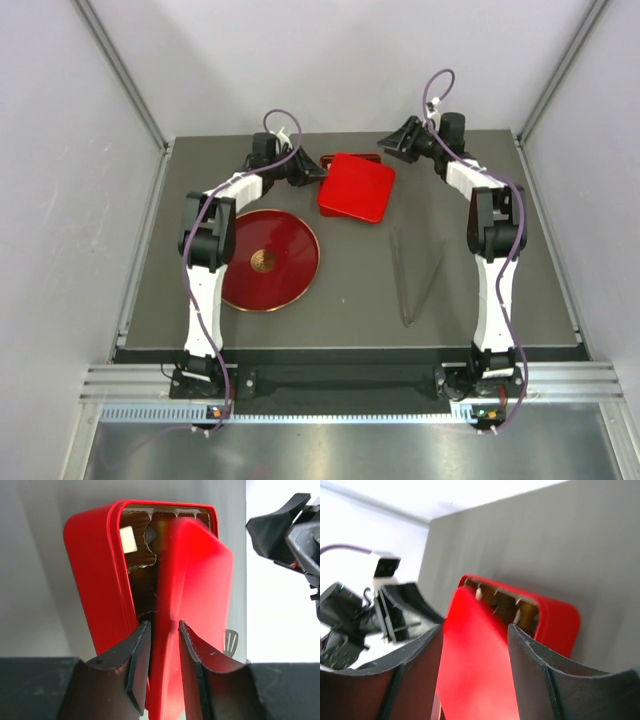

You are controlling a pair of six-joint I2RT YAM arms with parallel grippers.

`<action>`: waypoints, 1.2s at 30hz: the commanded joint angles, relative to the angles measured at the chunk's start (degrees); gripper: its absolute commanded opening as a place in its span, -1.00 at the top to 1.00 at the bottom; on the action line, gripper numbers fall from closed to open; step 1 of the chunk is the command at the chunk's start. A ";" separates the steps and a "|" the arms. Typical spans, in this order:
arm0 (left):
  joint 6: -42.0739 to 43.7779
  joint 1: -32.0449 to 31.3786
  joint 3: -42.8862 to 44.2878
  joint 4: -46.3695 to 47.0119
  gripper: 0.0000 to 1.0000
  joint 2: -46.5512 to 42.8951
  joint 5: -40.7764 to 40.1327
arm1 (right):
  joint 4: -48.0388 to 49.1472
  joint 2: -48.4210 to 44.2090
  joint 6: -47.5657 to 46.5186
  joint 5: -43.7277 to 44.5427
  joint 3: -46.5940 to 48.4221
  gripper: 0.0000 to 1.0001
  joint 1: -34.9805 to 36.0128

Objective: Pack the chocolate

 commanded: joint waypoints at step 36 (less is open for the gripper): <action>0.41 -0.19 0.72 0.06 0.39 1.11 -2.88 | -10.09 -29.16 2.58 30.95 -34.15 -0.21 6.89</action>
